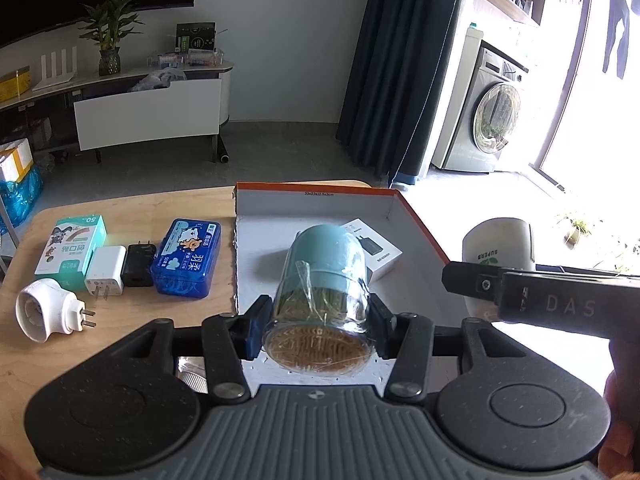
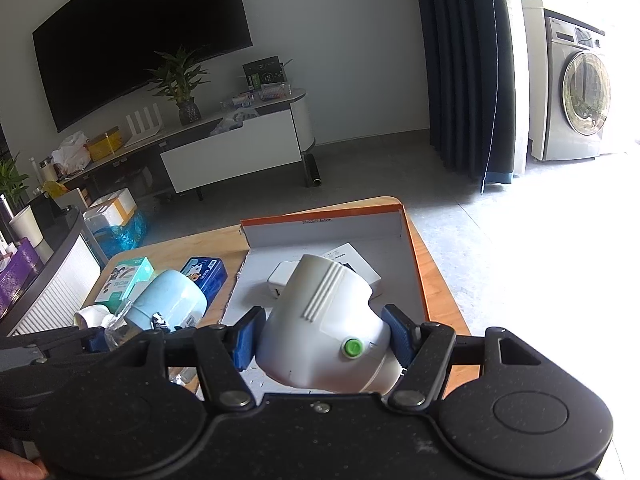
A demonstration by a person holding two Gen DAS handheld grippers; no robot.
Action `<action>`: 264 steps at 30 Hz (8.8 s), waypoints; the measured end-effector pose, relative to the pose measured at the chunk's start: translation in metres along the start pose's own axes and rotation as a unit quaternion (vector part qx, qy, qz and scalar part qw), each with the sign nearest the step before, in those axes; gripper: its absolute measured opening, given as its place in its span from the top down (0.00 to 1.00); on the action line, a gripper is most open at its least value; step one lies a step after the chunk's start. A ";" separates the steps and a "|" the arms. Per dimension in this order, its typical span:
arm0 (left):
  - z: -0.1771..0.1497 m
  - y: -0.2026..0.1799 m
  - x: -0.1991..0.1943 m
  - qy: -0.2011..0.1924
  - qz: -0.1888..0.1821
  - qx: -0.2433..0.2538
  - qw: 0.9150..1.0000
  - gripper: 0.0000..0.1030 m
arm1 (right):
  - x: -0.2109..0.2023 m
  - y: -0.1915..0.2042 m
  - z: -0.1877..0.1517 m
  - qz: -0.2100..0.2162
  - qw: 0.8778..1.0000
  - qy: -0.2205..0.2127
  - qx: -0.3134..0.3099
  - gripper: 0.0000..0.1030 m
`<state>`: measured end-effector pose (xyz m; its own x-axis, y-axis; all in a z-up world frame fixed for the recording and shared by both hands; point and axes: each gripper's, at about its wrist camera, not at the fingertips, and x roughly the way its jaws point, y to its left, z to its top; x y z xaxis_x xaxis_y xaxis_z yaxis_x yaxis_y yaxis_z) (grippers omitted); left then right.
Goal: Organize rigid objects
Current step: 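Lower the toothpick jar and white device over the tray, then open the left tool to drop the jar while the right tool releases the white device, then withdraw both tools from the tray toward the items on the table, then grasp the white socket adapter with the left tool while the right tool grasps the glass bottle, then carry the socket adapter with the left tool while the right tool carries the glass bottle to the tray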
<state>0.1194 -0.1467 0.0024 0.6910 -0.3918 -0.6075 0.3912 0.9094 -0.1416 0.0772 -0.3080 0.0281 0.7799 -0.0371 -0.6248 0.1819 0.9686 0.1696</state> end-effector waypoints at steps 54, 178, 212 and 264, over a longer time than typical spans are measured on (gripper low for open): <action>0.010 -0.020 0.049 0.029 -0.023 0.021 0.999 0.51 | 0.052 -0.017 0.030 -0.010 1.000 0.015 0.005 0.25; -0.034 0.191 0.025 0.009 0.136 -0.028 0.990 0.30 | 0.102 0.156 -0.060 0.095 0.985 0.132 -0.063 0.17; -0.034 0.146 -0.064 -0.027 0.153 -0.093 0.984 0.30 | 0.061 0.170 -0.039 0.106 0.988 0.053 -0.096 0.43; -0.028 0.072 -0.074 -0.027 0.107 -0.043 0.993 0.30 | -0.007 0.091 -0.028 0.059 0.997 0.001 -0.042 0.43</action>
<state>0.0789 -0.0485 0.0156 0.7845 -0.1937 -0.5891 0.1801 0.9802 -0.0825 0.0714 -0.2129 0.0267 0.7919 0.0793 -0.6055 0.0372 0.9834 0.1775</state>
